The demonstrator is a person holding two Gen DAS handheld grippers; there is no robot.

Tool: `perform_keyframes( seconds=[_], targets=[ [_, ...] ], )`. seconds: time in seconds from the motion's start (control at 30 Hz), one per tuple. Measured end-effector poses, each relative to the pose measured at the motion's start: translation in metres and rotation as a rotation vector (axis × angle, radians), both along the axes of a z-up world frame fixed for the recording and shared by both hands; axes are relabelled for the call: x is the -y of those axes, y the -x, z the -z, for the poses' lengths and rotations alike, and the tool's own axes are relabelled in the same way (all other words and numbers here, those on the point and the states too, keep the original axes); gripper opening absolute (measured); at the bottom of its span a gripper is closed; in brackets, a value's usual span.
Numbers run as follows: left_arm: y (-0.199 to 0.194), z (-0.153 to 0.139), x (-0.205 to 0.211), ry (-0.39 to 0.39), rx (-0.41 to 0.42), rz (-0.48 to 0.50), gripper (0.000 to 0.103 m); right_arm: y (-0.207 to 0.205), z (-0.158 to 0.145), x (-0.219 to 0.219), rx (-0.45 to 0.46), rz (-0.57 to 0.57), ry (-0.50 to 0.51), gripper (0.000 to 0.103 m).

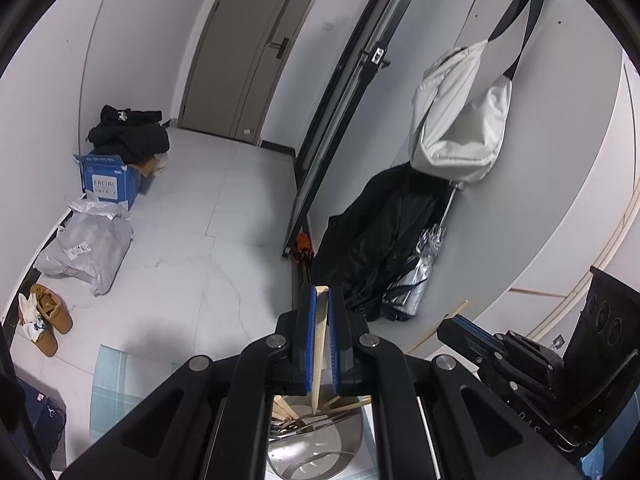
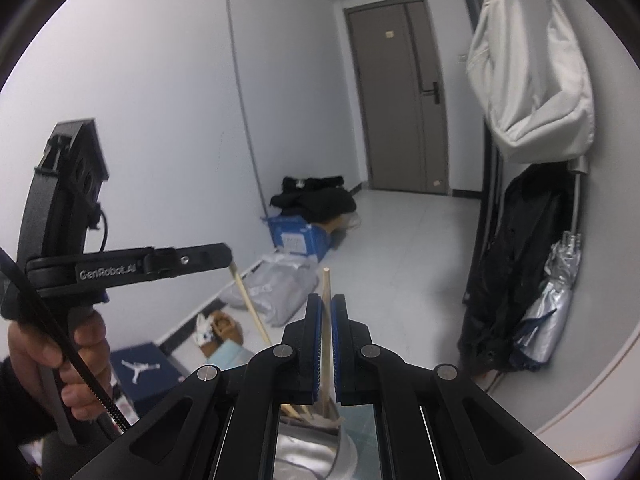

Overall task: Organize utensils
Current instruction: 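Lower both chopsticks into the white holder and open both grippers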

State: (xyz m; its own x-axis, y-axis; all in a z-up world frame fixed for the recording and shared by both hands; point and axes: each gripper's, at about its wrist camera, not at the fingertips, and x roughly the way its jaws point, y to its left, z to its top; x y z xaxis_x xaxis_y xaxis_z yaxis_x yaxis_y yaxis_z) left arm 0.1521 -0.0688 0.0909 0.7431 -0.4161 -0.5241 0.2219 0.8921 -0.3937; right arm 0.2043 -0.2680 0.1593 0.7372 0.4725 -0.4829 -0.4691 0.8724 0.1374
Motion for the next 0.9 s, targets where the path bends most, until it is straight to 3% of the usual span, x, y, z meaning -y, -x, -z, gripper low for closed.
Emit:
perform_keyframes(
  seconds=[0.53,0.73,0.8,0.87,0.9],
  targets=[
    [0.004,0.013,0.011,-0.067,-0.011,0.105,0.003,-0.002,0.033,-0.019,-0.007,-0.073,0.122,0.004],
    [-0.002,0.024,0.01,-0.057,-0.093,0.16,0.004,-0.005,0.05,-0.025,-0.045,-0.071,0.147,0.005],
    [-0.002,0.022,0.006,-0.049,-0.111,0.154,0.012,-0.005,0.054,-0.021,-0.067,-0.059,0.126,0.006],
    [0.001,0.018,0.002,-0.069,-0.097,0.116,0.029,-0.003,0.055,-0.015,-0.082,-0.049,0.092,0.012],
    [0.004,0.016,-0.002,-0.067,-0.081,0.101,0.043,-0.002,0.055,-0.013,-0.083,-0.044,0.08,0.014]
  ],
)
